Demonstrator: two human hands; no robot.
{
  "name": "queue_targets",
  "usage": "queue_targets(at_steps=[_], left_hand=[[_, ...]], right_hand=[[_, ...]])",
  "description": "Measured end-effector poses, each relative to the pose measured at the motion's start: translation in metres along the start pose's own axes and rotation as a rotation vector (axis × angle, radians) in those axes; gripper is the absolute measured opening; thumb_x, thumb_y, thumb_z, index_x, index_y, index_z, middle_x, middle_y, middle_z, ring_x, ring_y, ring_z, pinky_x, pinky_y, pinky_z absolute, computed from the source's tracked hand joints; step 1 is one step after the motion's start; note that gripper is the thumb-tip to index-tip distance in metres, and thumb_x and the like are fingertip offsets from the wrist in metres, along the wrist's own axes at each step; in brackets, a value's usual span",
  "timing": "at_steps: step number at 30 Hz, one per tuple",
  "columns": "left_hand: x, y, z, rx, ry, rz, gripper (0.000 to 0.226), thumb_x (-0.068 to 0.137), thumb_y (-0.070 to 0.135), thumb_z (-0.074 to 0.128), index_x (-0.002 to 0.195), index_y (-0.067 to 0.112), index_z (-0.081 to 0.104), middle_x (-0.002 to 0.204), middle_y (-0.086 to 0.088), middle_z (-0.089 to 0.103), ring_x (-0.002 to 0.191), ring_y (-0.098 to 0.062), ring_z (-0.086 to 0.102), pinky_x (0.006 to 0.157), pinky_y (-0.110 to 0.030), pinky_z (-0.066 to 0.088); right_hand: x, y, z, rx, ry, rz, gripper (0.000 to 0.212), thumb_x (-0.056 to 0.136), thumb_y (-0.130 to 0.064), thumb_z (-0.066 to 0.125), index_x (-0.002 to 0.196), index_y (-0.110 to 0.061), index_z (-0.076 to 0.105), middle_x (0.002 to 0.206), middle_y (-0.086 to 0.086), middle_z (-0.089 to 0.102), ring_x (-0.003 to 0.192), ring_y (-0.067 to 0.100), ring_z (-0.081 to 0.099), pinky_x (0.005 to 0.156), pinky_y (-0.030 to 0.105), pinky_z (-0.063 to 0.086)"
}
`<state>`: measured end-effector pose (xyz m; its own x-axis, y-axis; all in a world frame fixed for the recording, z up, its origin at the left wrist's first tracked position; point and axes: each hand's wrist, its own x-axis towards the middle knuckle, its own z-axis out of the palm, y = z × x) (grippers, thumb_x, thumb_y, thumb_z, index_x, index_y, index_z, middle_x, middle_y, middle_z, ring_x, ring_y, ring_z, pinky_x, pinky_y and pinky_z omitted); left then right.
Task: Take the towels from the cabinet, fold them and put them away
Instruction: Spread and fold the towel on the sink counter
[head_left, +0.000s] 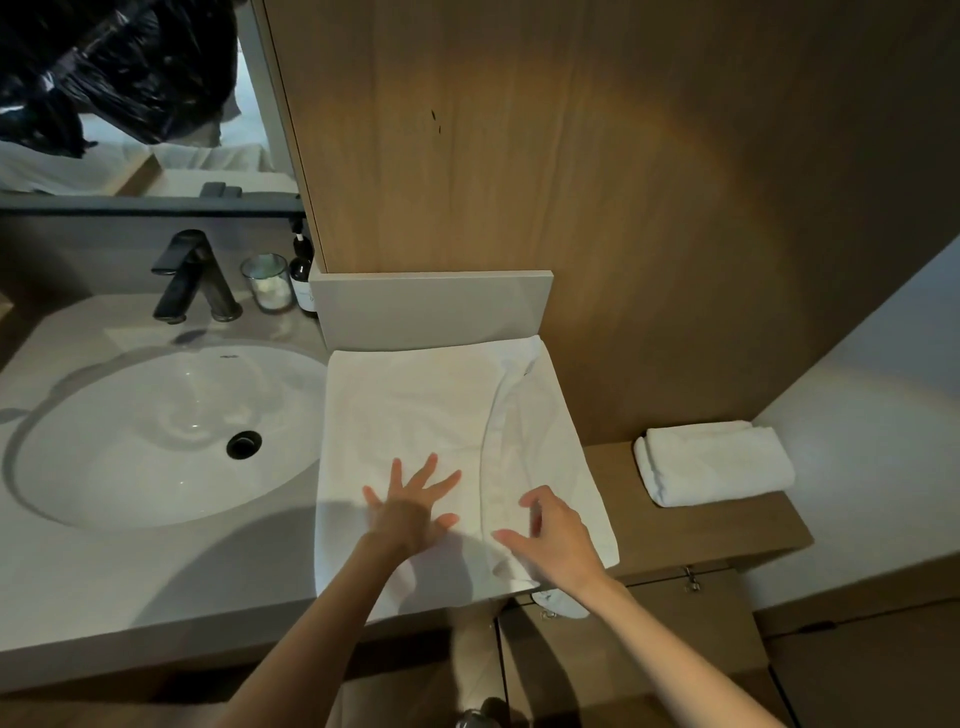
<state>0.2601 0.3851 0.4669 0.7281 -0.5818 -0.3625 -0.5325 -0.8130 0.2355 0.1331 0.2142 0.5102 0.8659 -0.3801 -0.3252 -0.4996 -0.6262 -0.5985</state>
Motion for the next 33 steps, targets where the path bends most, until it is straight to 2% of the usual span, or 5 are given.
queue_targets(at_steps=[9, 16, 26, 30, 33], left_hand=[[0.002, -0.002, -0.002, -0.022, -0.096, -0.025, 0.062, 0.096, 0.06, 0.03, 0.149, 0.048, -0.001, 0.159, 0.01, -0.018, 0.144, -0.032, -0.022, 0.109, -0.065, -0.011], [0.001, -0.006, -0.003, -0.056, -0.088, 0.027, 0.061, 0.096, 0.06, 0.031, 0.148, 0.049, 0.001, 0.159, 0.011, -0.018, 0.144, -0.032, -0.022, 0.109, -0.066, -0.011], [-0.006, -0.009, 0.003, -0.099, -0.005, 0.059, 0.06, 0.095, 0.06, 0.031, 0.148, 0.049, 0.006, 0.16, 0.011, -0.013, 0.146, -0.03, -0.018, 0.109, -0.065, -0.012], [-0.022, -0.007, 0.014, -0.151, 0.144, -0.032, 0.058, 0.098, 0.055, 0.023, 0.15, 0.044, -0.001, 0.158, 0.012, -0.018, 0.146, -0.022, -0.02, 0.111, -0.054, -0.017], [-0.043, -0.005, 0.02, -0.138, 0.367, -0.029, 0.058, 0.101, 0.036, 0.038, 0.153, 0.028, 0.014, 0.159, 0.001, -0.004, 0.148, -0.03, -0.002, 0.115, -0.06, -0.002]], right_hand=[[-0.005, -0.005, -0.003, -0.048, -0.144, -0.015, 0.028, 0.086, -0.037, 0.063, 0.067, -0.023, 0.047, 0.069, -0.003, 0.051, 0.068, 0.012, 0.056, 0.067, 0.028, 0.049], [-0.02, 0.053, -0.052, 0.212, 0.235, 0.145, 0.025, 0.091, -0.021, 0.058, 0.071, -0.015, 0.043, 0.065, 0.0, 0.045, 0.058, 0.011, 0.043, 0.057, 0.022, 0.034], [-0.019, 0.09, -0.041, 0.03, 0.034, 0.424, 0.021, 0.087, -0.031, 0.058, 0.096, -0.016, 0.047, 0.091, 0.001, 0.055, 0.083, 0.016, 0.053, 0.066, 0.027, 0.042], [-0.022, 0.07, -0.044, -0.153, 0.384, 0.116, 0.034, 0.083, -0.016, 0.066, 0.111, -0.019, 0.048, 0.112, -0.005, 0.048, 0.104, 0.01, 0.037, 0.087, 0.021, 0.037], [-0.017, 0.035, -0.033, -0.19, 0.33, -0.211, 0.032, 0.091, -0.013, 0.056, 0.122, -0.02, 0.054, 0.131, -0.004, 0.048, 0.118, 0.01, 0.038, 0.102, 0.022, 0.031]])
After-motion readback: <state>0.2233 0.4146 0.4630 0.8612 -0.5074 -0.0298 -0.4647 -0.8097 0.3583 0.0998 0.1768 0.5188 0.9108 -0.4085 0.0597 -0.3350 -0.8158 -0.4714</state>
